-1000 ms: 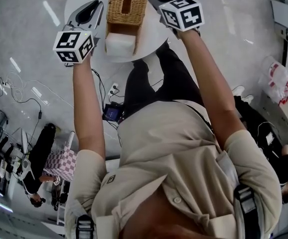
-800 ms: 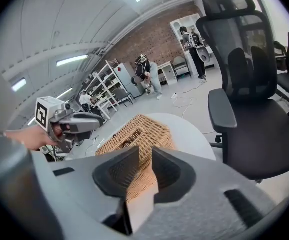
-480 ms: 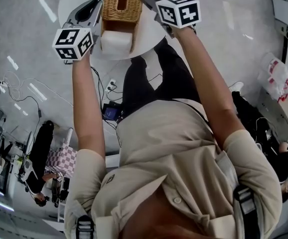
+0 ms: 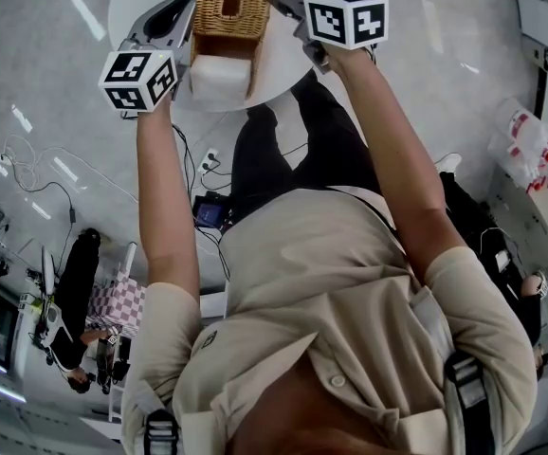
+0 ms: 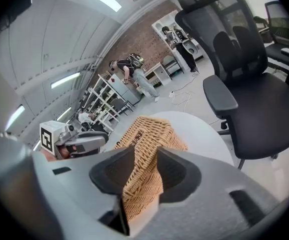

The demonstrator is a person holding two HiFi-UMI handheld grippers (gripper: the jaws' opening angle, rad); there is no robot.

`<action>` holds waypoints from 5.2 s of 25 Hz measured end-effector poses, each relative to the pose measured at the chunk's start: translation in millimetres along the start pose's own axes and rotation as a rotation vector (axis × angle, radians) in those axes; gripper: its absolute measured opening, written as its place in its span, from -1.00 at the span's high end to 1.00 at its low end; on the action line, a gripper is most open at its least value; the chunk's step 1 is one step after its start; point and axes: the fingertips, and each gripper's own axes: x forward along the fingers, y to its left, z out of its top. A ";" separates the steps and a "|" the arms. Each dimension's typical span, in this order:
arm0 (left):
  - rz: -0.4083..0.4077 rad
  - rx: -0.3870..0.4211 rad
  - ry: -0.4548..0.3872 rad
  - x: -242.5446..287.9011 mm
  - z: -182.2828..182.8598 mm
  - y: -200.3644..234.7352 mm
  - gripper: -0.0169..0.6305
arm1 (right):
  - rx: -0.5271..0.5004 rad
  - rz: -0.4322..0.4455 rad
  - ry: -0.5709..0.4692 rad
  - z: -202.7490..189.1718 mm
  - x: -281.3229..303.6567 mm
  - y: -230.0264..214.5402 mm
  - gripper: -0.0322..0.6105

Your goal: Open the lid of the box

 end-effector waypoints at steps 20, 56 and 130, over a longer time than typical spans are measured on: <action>0.001 -0.012 0.010 -1.5 -6.1 2.2 0.88 | -0.009 -0.068 0.062 -13.1 1.1 -2.4 0.41; -0.057 -0.136 0.008 -4.2 -8.4 -8.6 0.87 | -0.017 -0.065 0.060 -15.7 2.5 1.9 0.42; -0.314 0.200 -0.020 -34.0 64.2 -176.2 0.87 | -0.118 -0.132 -0.100 44.1 -96.9 69.3 0.52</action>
